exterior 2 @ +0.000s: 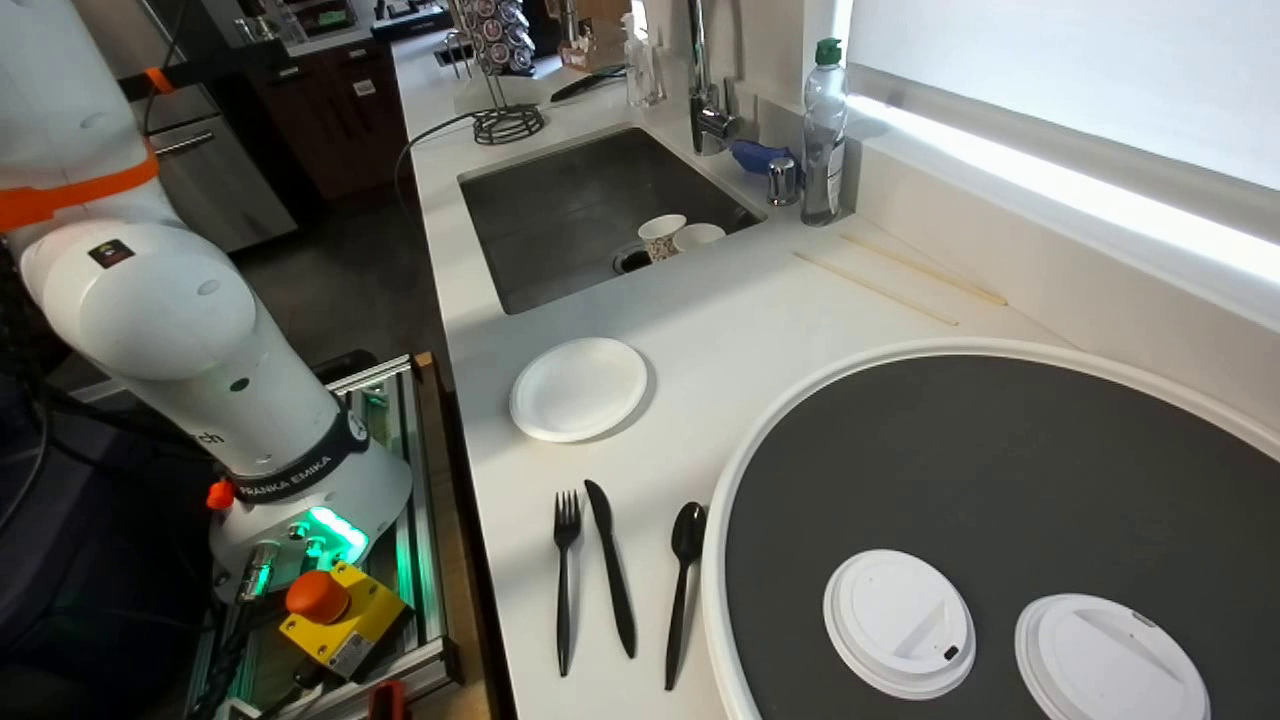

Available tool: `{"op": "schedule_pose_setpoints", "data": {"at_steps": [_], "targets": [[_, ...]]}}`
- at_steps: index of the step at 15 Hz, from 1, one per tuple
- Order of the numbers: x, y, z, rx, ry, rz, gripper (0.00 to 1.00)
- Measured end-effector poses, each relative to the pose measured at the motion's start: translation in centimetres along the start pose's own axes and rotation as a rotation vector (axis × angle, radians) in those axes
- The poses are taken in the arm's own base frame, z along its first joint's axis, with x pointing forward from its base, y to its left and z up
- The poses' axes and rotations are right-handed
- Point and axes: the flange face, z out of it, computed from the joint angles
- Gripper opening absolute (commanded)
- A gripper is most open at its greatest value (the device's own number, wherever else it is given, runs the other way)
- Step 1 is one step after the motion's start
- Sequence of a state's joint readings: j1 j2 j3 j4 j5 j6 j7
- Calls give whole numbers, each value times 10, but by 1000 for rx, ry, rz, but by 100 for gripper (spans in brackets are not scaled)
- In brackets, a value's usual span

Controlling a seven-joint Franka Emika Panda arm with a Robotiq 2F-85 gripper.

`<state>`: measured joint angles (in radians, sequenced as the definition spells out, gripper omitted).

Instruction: Push the faucet to the right then remove the coffee cups from the sink.

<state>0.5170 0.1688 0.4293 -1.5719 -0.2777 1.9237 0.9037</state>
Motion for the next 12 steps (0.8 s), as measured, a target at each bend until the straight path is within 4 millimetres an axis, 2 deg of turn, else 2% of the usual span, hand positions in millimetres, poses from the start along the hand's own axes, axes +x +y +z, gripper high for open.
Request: {"op": "schedule_pose_setpoints", "data": {"at_steps": [6, 12], "targets": [[10, -20, 21, -55, 70, -11, 100], [24, -27, 45, -121, 125, 2, 100]]}}
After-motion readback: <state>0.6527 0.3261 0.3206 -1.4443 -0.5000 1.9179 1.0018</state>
